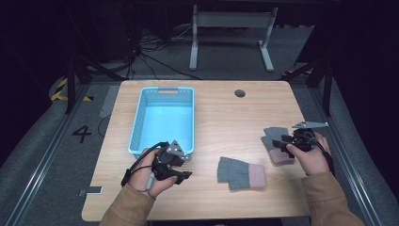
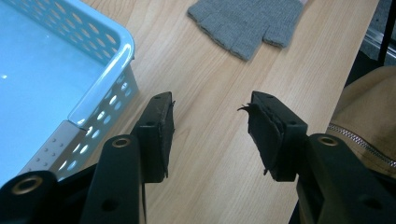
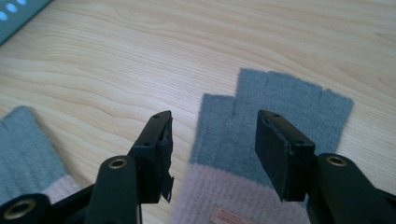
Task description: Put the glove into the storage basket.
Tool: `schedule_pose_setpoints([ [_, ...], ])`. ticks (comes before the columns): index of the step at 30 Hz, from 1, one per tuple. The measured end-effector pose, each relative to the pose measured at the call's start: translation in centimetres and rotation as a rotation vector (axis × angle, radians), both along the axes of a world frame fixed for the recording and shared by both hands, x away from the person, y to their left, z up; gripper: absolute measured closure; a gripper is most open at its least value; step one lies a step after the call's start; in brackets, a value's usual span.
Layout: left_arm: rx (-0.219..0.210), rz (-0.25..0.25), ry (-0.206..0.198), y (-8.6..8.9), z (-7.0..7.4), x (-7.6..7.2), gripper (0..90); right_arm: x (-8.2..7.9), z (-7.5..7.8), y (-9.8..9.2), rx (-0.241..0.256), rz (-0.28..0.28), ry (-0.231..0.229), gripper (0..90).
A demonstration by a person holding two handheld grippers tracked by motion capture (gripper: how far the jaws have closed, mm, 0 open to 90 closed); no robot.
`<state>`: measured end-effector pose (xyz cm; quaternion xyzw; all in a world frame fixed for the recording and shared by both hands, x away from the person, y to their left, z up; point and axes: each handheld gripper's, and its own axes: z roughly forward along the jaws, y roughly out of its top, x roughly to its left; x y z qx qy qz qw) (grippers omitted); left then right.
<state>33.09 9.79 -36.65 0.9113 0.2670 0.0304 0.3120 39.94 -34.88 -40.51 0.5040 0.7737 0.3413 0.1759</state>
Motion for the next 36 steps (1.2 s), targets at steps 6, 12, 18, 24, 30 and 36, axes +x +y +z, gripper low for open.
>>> schedule_pose_setpoints([
  [6,0.001,-0.001,0.001,-0.1,-0.1,0.1,51.4,0.3,-1.0,-0.5,-0.027,-0.03,0.036,45.2],
  [12,0.002,-0.005,0.002,-0.2,-0.1,0.1,51.0,0.5,-1.7,-0.6,-0.045,-0.044,0.054,43.4],
  [18,0.006,-0.008,0.003,-0.3,-0.2,0.1,50.9,0.8,-2.6,-0.8,-0.056,-0.082,0.079,43.2],
  [24,0.006,-0.008,0.007,-0.4,-0.3,0.1,50.9,1.1,-3.2,-0.8,-0.061,-0.09,0.088,42.9],
  [30,0.009,-0.01,0.009,-0.4,-0.4,0.2,51.0,1.3,-3.4,-0.8,-0.072,-0.094,0.099,47.5],
  [36,0.009,-0.014,0.012,-0.5,-0.5,0.2,51.1,1.4,-3.6,-0.6,-0.102,-0.1,0.102,58.8],
])
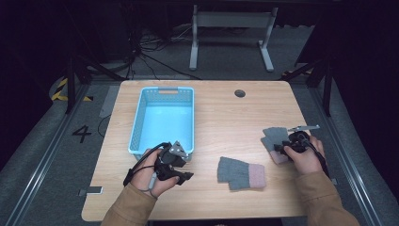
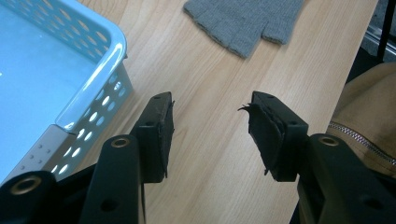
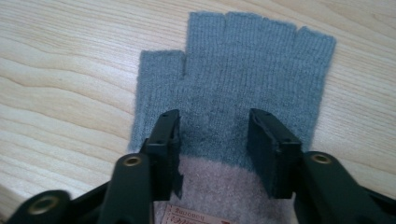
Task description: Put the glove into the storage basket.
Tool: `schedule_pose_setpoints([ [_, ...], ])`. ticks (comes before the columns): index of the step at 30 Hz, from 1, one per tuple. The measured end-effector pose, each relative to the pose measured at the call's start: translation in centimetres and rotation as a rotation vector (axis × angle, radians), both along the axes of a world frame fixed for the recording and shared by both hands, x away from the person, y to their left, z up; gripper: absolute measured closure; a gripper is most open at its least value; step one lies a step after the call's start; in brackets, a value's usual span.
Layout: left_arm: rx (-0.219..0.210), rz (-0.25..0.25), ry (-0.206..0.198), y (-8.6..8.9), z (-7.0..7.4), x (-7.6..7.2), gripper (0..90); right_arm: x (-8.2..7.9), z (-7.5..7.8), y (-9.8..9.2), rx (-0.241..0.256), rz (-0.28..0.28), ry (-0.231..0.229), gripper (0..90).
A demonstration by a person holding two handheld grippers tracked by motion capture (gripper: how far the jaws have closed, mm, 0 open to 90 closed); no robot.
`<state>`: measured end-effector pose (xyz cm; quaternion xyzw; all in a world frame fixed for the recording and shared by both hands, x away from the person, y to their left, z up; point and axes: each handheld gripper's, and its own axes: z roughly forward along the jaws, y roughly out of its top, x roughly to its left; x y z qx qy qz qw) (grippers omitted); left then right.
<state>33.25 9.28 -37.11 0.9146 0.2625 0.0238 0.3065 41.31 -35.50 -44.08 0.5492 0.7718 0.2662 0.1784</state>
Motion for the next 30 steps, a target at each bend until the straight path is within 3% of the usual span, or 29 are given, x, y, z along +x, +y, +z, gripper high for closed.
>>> schedule_pose_setpoints([
  [10,0.0,-0.003,0.002,-0.1,-0.1,0.0,51.1,-0.1,0.4,0.0,-0.03,0.018,0.016,84.0],
  [19,-0.004,-0.006,0.007,-0.1,0.0,0.0,51.2,-0.6,1.6,0.0,-0.005,0.033,-0.016,85.5],
  [30,-0.007,-0.019,0.008,-0.5,0.0,0.1,51.3,-2.1,4.3,1.1,0.021,0.109,-0.064,85.4],
])
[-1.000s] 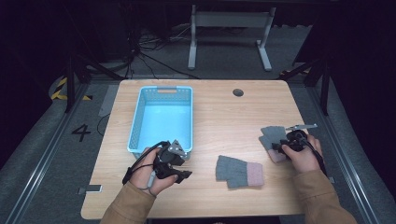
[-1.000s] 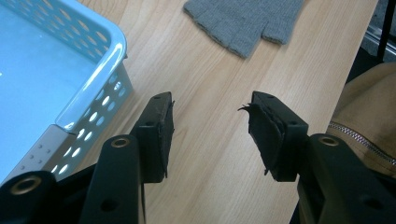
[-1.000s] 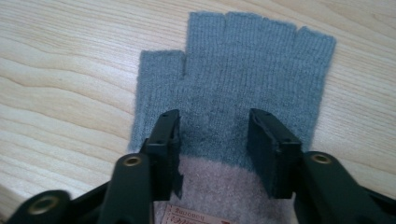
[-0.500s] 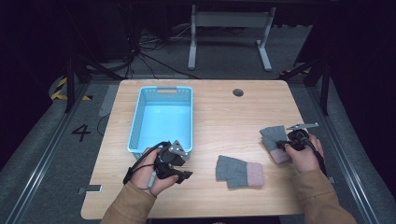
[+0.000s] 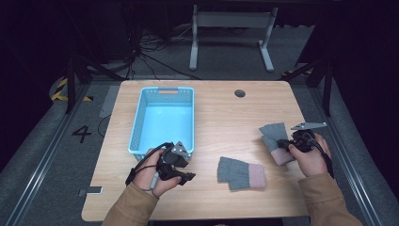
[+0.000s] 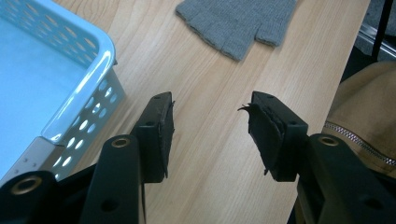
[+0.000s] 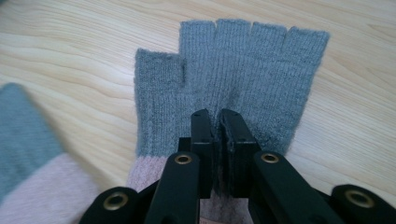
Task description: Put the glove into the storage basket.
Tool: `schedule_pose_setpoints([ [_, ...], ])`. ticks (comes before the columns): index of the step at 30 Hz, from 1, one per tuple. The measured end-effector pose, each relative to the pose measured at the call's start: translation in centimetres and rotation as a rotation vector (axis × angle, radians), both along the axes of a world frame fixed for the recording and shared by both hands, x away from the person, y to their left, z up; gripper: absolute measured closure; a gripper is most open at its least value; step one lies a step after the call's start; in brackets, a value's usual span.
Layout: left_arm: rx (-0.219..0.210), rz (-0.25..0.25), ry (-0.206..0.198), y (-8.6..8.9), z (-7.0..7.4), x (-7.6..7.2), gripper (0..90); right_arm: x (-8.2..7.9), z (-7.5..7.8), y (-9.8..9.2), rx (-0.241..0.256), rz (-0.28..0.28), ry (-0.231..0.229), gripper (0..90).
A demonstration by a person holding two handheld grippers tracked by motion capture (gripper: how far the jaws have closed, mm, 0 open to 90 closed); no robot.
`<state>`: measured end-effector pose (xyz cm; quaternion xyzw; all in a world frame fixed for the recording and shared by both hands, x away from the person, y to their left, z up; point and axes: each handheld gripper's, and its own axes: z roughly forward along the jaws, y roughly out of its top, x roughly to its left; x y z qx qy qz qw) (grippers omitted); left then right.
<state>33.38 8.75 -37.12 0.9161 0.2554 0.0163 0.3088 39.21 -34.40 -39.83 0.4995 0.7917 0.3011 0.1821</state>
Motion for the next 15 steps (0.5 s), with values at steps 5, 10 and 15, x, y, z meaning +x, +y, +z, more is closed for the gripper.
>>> schedule_pose_setpoints([
  [5,-0.002,-0.007,0.001,-0.3,0.0,0.1,51.3,-0.9,1.2,1.0,0.02,0.076,-0.001,85.3],
  [10,-0.004,-0.015,0.003,-0.5,0.1,0.2,51.4,-1.8,2.2,2.1,0.017,0.145,-0.002,85.3],
  [15,-0.005,-0.026,0.003,-0.8,0.1,0.2,51.7,-2.7,2.9,2.9,0.024,0.205,-0.007,85.4],
])
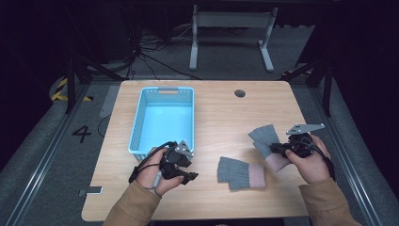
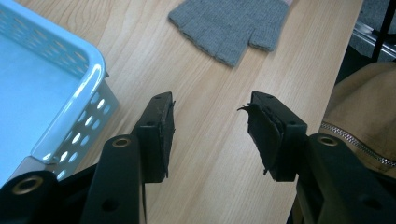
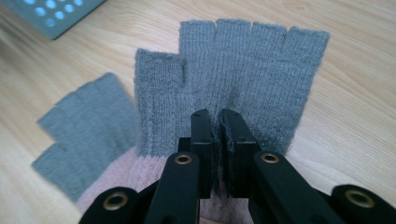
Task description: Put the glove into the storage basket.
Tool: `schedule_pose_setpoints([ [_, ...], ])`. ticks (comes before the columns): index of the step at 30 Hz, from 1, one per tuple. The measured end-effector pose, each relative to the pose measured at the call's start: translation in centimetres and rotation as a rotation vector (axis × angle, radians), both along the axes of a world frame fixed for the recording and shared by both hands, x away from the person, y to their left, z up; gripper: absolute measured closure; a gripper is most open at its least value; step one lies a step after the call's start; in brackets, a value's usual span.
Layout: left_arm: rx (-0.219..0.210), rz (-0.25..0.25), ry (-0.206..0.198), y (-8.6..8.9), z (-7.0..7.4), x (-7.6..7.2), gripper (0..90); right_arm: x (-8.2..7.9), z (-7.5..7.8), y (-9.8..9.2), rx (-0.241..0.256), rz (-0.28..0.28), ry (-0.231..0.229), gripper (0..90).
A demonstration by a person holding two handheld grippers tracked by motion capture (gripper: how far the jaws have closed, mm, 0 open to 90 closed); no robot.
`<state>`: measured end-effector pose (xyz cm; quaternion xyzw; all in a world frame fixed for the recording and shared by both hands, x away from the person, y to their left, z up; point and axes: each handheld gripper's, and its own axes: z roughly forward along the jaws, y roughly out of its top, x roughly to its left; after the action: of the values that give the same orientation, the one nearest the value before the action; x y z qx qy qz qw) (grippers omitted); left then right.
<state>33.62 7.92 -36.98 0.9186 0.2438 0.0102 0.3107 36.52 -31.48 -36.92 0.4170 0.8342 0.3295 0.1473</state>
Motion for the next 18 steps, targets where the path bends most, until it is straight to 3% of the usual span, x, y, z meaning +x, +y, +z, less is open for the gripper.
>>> schedule_pose_setpoints([
  [18,0.008,-0.034,0.001,-0.8,0.0,0.2,52.7,-1.5,0.4,2.2,-0.017,0.217,0.011,85.0],
])
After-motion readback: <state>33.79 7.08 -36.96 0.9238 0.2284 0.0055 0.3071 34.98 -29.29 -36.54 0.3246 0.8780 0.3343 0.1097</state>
